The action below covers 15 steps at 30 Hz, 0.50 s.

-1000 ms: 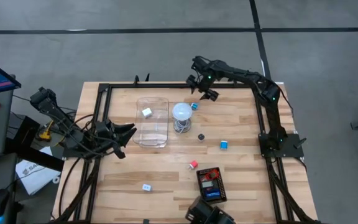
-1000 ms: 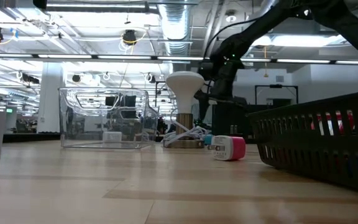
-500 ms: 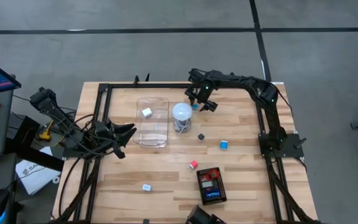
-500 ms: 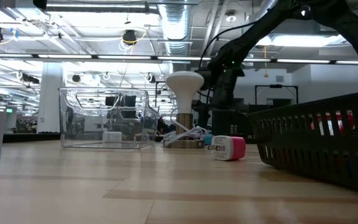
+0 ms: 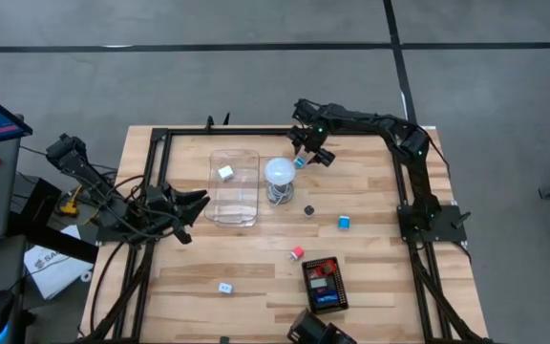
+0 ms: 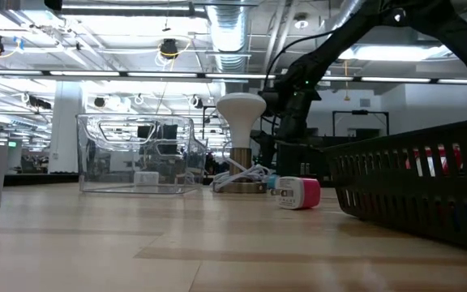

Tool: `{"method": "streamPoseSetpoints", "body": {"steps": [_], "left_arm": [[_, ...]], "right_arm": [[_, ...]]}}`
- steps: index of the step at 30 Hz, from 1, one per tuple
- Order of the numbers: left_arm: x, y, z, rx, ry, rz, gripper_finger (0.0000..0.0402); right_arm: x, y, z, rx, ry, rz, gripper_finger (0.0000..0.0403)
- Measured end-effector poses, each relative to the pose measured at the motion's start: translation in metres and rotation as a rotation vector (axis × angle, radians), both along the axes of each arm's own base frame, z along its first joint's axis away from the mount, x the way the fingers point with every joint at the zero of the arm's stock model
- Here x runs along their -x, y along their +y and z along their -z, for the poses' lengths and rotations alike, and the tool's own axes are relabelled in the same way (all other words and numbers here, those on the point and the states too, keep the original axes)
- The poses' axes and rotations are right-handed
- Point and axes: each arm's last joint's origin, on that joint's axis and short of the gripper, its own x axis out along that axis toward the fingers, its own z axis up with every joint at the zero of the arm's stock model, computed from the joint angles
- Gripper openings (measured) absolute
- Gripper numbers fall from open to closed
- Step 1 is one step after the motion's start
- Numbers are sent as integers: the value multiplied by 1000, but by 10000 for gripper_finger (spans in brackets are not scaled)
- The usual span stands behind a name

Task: Pick & Place Office items
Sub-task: Put the top blue charger adapter into the transparent bin

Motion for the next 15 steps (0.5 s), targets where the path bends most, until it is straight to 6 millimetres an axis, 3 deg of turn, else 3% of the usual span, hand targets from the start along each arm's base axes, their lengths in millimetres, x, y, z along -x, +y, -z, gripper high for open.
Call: {"method": "streamPoseSetpoints", "body": {"steps": [15], "left_arm": [[0,0,-1,6,-6,0,117]], "right_arm": [[-4,5,0,42,29,14,245]]}}
